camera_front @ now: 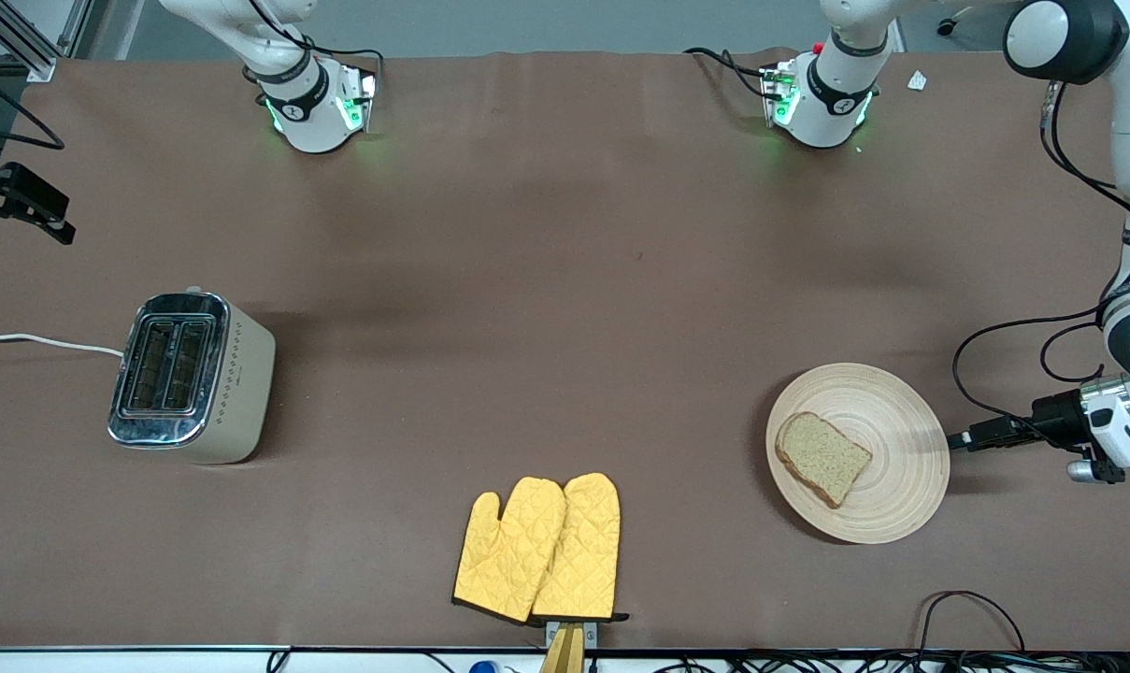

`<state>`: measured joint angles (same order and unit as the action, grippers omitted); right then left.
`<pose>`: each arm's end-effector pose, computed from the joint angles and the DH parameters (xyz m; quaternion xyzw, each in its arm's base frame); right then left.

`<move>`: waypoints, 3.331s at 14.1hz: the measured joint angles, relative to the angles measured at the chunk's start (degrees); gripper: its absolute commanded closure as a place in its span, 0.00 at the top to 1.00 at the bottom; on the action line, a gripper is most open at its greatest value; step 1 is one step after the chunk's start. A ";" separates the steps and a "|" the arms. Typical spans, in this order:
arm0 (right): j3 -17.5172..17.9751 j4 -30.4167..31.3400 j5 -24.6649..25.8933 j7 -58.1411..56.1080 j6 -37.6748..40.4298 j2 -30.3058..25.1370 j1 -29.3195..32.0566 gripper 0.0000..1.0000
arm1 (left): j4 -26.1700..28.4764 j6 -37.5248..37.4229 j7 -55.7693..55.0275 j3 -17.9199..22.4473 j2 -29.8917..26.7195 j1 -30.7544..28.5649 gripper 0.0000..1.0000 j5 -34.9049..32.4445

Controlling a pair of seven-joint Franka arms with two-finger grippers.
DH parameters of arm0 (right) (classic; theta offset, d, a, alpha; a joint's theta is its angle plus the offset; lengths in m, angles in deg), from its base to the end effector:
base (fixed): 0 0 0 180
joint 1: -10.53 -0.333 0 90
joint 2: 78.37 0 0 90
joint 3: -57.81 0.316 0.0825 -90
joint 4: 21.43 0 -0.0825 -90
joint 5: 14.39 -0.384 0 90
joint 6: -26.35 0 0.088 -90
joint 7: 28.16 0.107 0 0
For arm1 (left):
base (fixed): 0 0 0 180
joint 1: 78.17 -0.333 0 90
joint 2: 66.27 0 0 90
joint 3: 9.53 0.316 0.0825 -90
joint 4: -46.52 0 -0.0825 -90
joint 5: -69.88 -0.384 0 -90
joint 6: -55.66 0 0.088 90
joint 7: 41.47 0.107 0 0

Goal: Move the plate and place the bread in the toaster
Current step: 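Push the wooden plate with the left gripper toward the toaster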

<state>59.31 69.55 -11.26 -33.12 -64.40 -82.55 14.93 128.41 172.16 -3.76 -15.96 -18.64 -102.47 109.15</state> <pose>0.5323 -0.0322 0.6575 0.9989 0.0174 0.0324 0.0306 0.6816 0.1972 0.1957 0.9399 0.0335 0.0558 0.3352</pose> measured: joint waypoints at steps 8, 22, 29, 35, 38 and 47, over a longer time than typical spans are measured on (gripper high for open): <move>0.00 0.01 0.00 0.00 0.02 0.00 0.00 1.00 | -0.52 0.02 0.73 -0.04 2.45 -0.47 0.08 3.72; -0.03 0.04 0.00 0.00 0.06 0.00 0.00 1.00 | -1.17 -9.69 1.14 -8.99 3.05 -0.60 0.00 4.82; -0.08 0.07 0.00 0.00 0.08 0.00 0.00 1.00 | -0.96 -10.99 -0.76 -17.75 3.05 5.17 0.00 4.90; -0.10 0.08 0.00 0.00 0.08 0.00 0.00 1.00 | 0.74 -1.10 -0.99 -18.02 3.70 18.23 0.00 13.42; -0.10 0.08 0.00 -0.01 0.09 0.00 0.00 1.00 | 1.26 5.61 -1.00 -18.00 4.32 25.65 0.00 18.94; -0.12 0.09 0.00 -0.01 0.10 0.00 0.00 1.00 | 2.60 14.34 -1.08 -17.96 7.75 33.95 0.00 26.41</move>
<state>59.19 69.64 -11.26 -33.13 -64.31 -82.55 14.94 131.01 186.51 -4.83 -33.92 -10.89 -68.52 135.56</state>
